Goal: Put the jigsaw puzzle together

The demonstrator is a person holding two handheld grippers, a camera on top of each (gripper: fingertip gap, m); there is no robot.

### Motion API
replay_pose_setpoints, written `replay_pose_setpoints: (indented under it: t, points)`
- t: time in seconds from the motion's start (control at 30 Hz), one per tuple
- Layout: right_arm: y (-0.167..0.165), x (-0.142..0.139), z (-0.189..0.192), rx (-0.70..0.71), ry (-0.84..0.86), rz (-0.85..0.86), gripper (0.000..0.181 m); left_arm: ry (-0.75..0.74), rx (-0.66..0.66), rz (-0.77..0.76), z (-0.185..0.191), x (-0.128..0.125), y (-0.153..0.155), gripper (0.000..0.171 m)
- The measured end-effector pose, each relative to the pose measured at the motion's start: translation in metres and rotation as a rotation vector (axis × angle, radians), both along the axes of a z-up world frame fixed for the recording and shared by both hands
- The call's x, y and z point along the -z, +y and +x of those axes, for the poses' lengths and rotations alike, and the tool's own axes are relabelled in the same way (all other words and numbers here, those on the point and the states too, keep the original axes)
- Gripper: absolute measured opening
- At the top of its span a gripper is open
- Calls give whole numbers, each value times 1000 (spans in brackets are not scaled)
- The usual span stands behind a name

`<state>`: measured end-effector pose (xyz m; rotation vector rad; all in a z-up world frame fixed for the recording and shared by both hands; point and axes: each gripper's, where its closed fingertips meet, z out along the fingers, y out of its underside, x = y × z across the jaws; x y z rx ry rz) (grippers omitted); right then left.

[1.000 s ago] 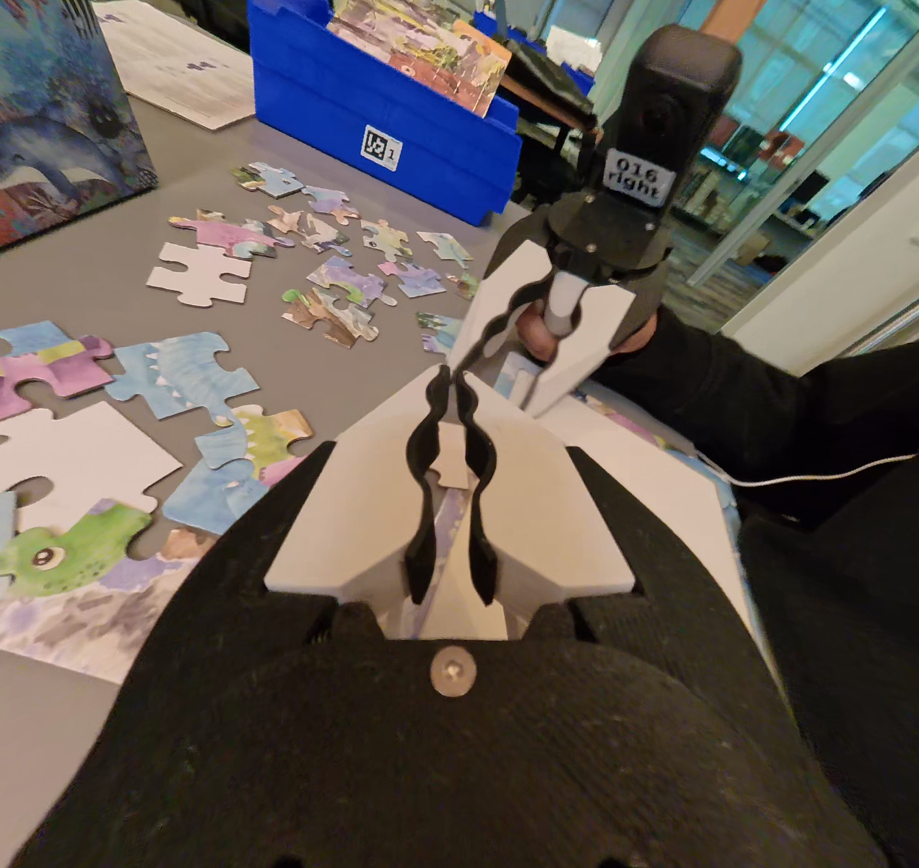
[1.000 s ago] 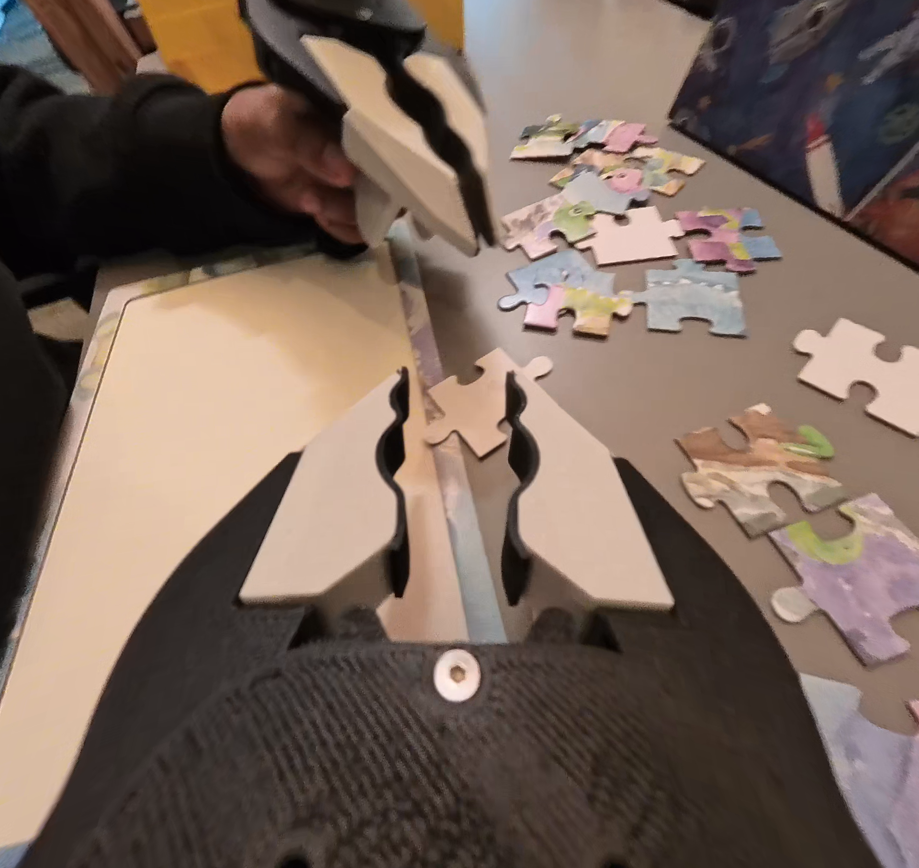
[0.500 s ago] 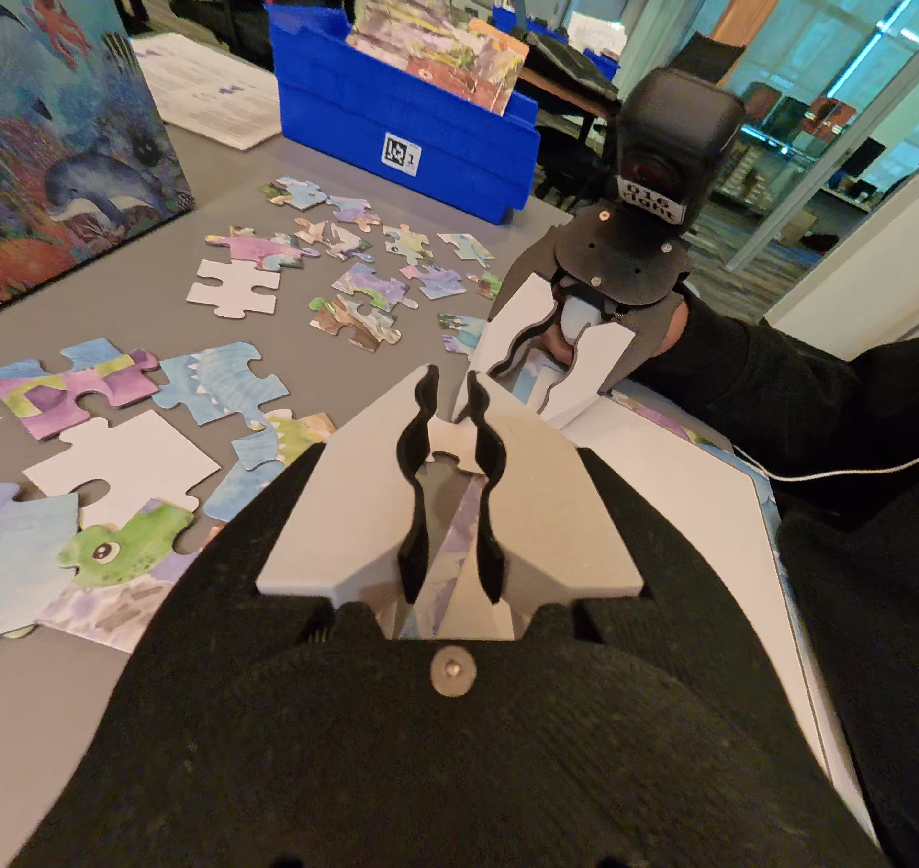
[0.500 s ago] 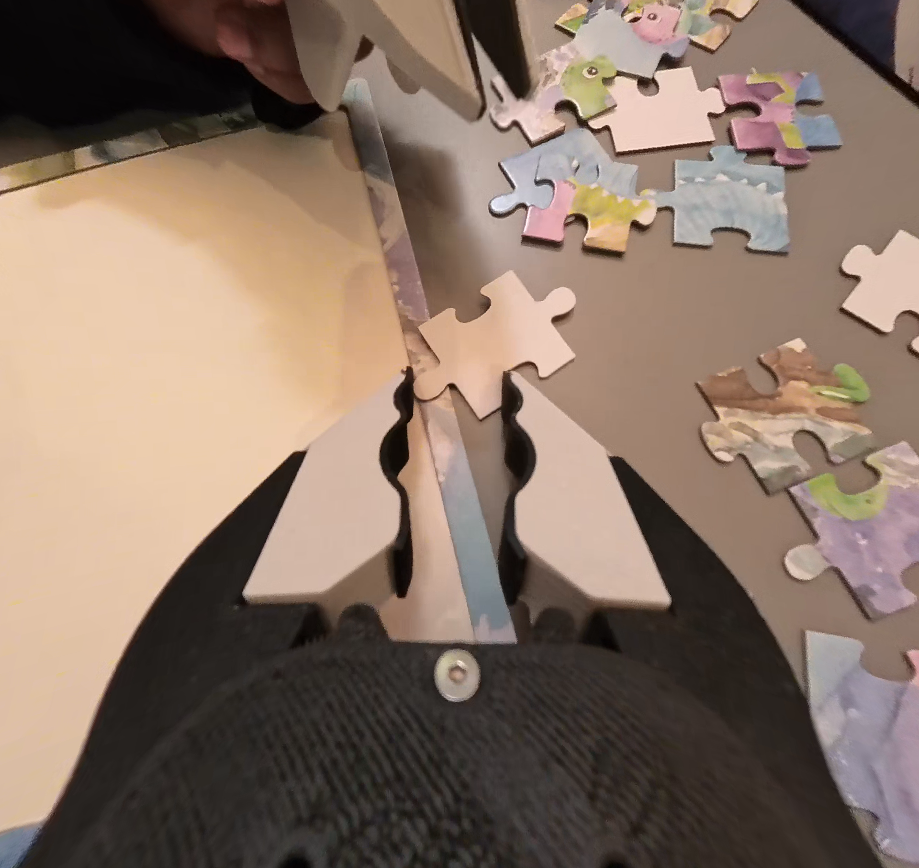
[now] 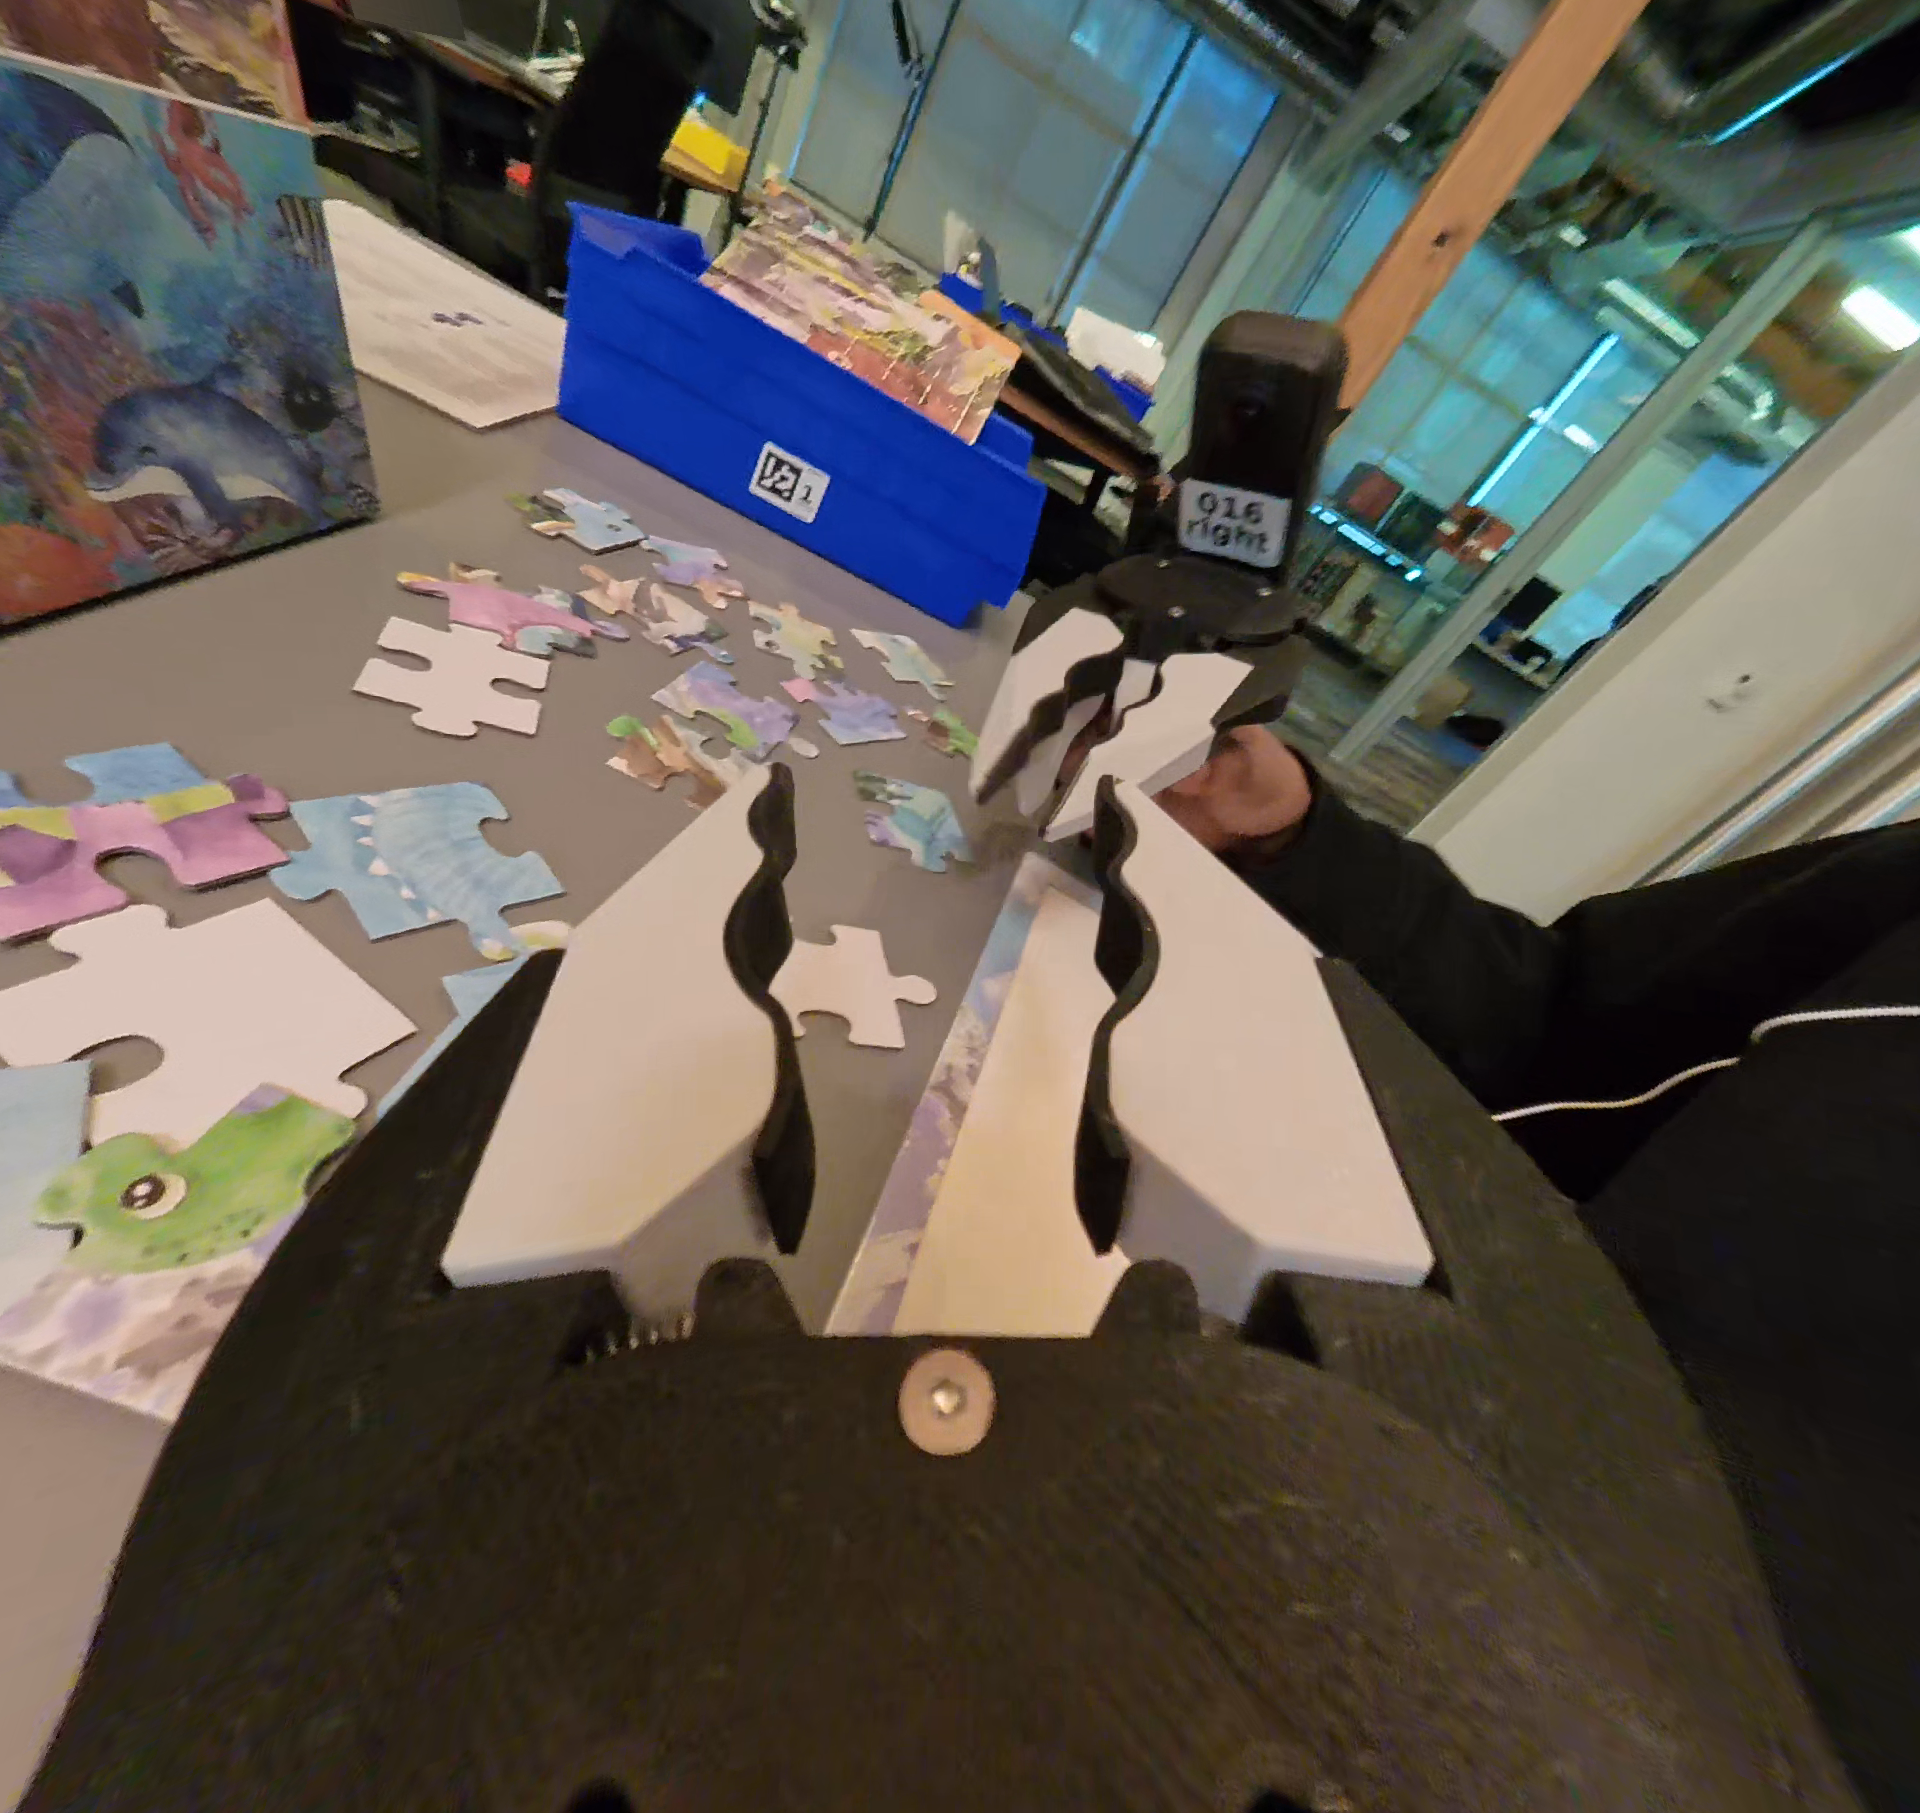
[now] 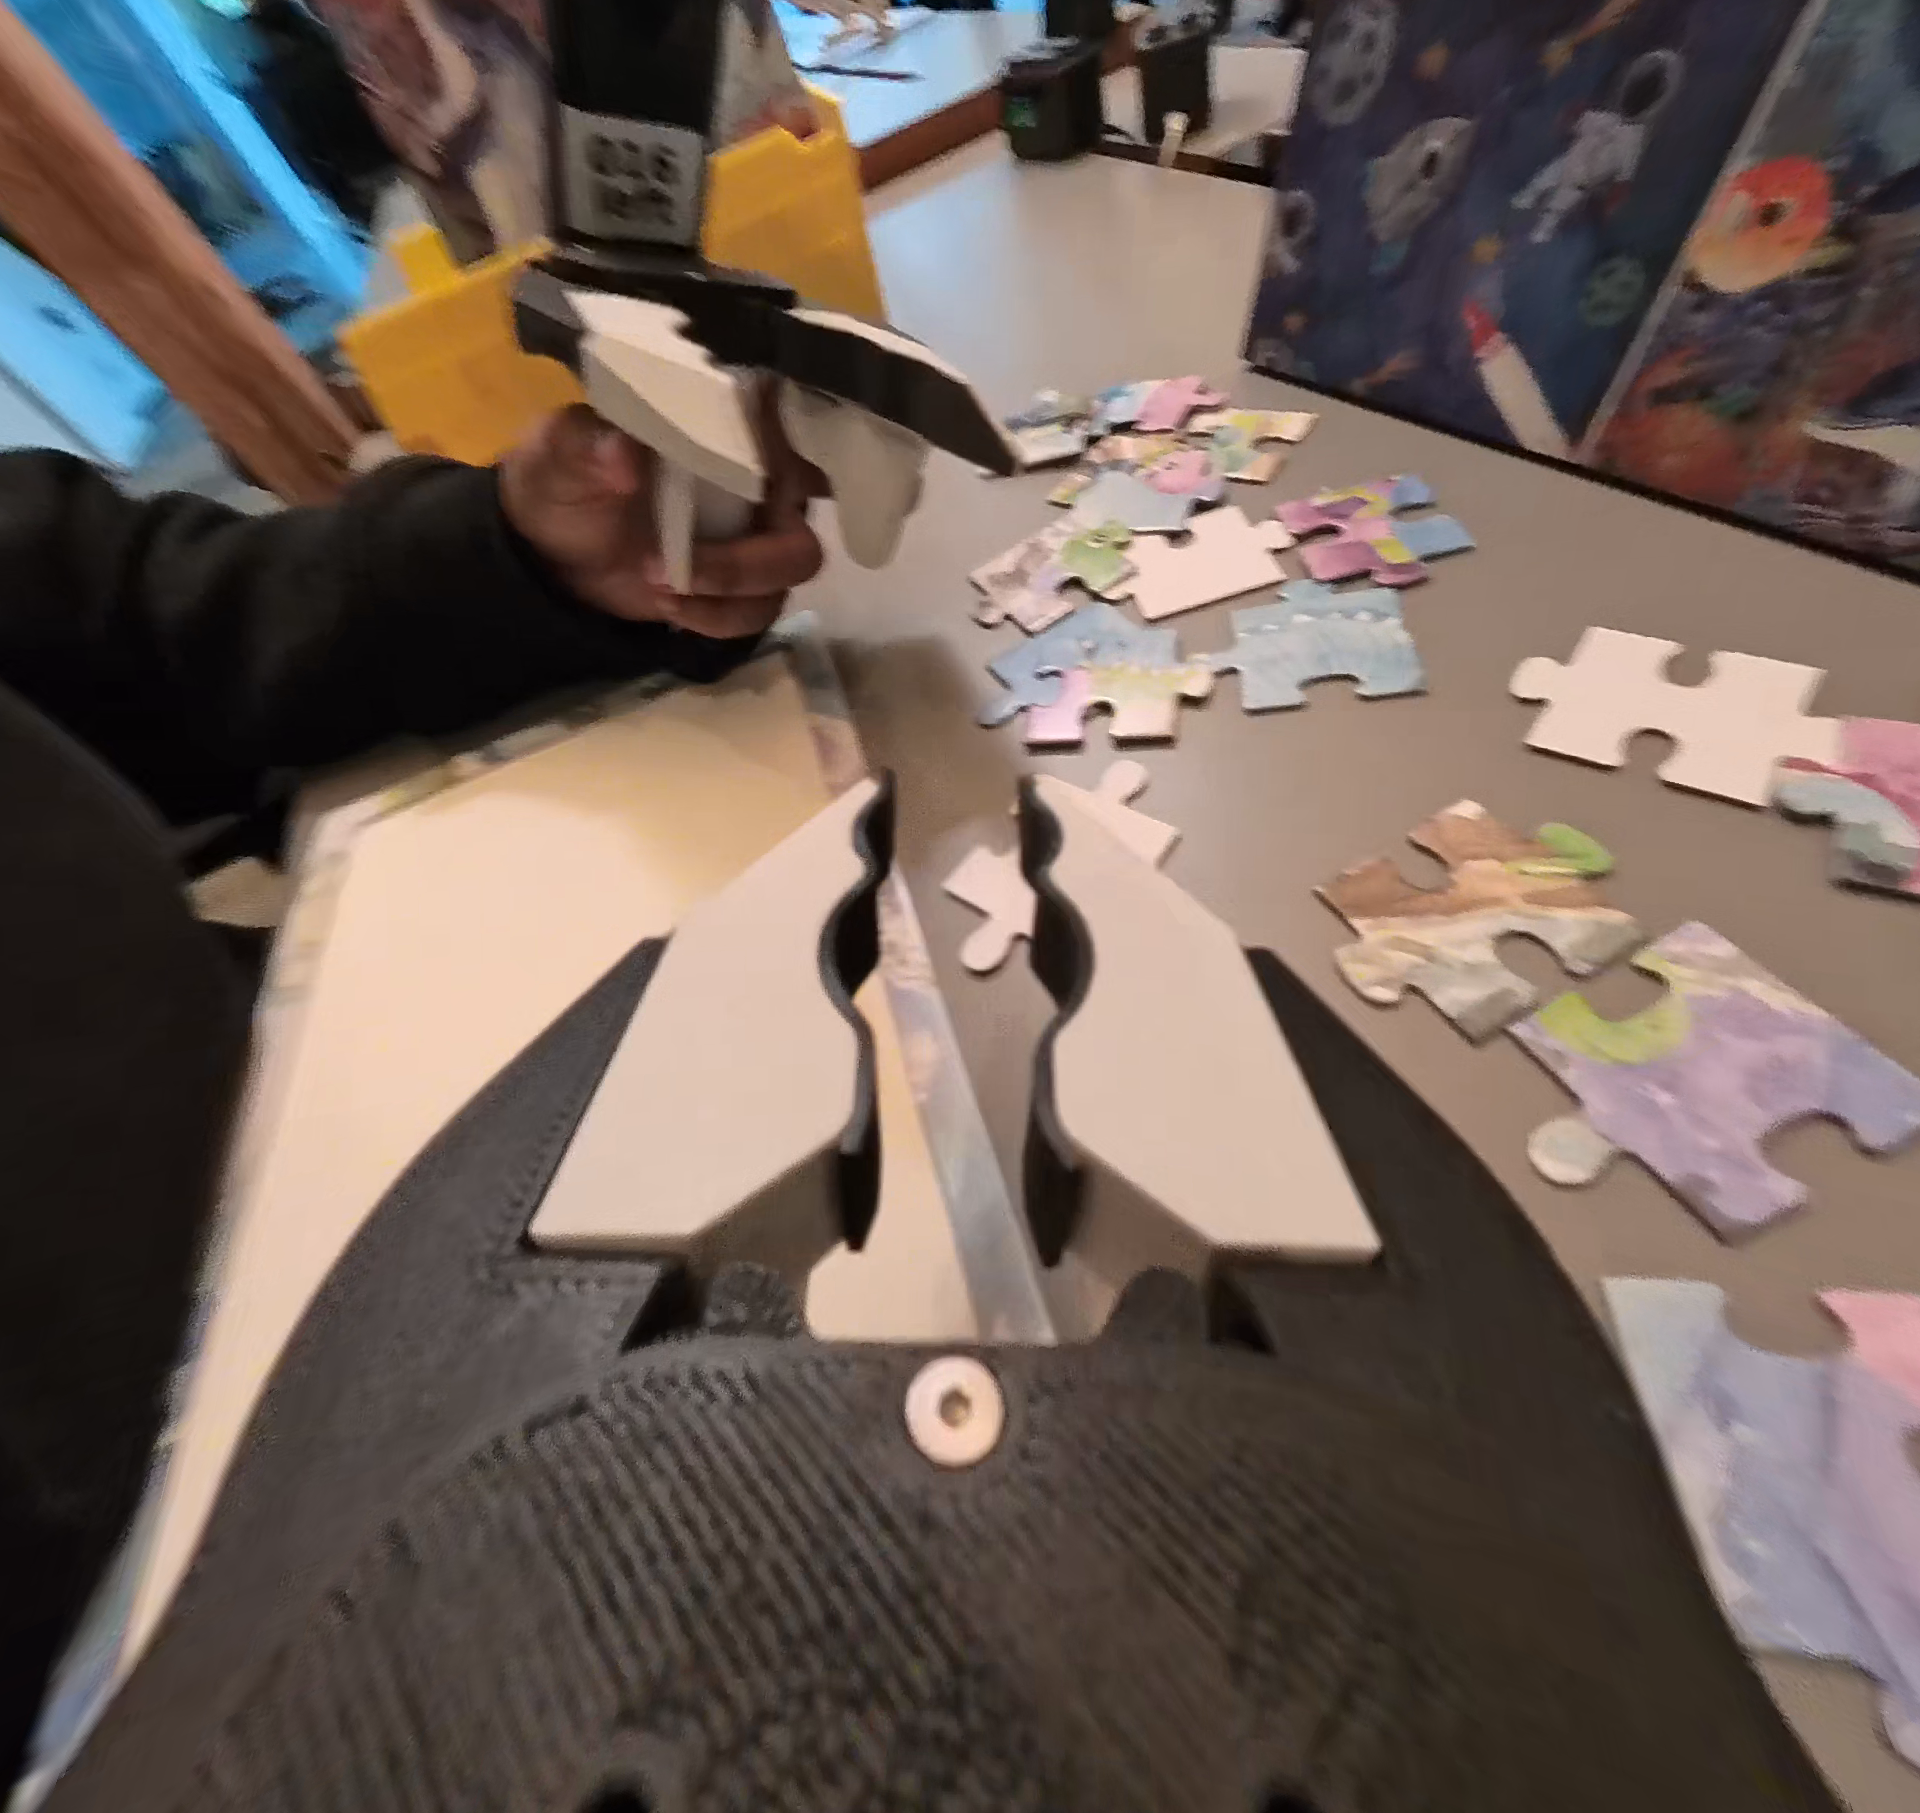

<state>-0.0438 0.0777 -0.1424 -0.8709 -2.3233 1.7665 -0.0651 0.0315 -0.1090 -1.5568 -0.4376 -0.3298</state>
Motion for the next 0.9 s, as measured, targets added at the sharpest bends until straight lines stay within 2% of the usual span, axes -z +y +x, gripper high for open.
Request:
replay_pose_setpoints:
  t: [0.1,0.3,0.4,0.47,0.53,0.77,0.9]
  points:
    - [-1,21,-9,66,28,172,43,41,-15,-70,0,10,3,54]
    - [-12,64,-5,51,-38,425,60,38,-3,-84,2,14,5,53]
    - [-9,66,-9,72,-24,436,55,25,-2,-67,2,11,4,51]
    - [-4,66,-14,94,-4,461,39,21,-1,-62,2,11,4,50]
    - [-4,66,-12,84,-7,457,30,20,2,-63,2,11,5,50]
    - [-3,66,-9,67,6,484,28,31,5,-68,4,11,5,50]
    - [-3,64,-4,49,-50,425,27,33,2,-58,3,8,4,51]
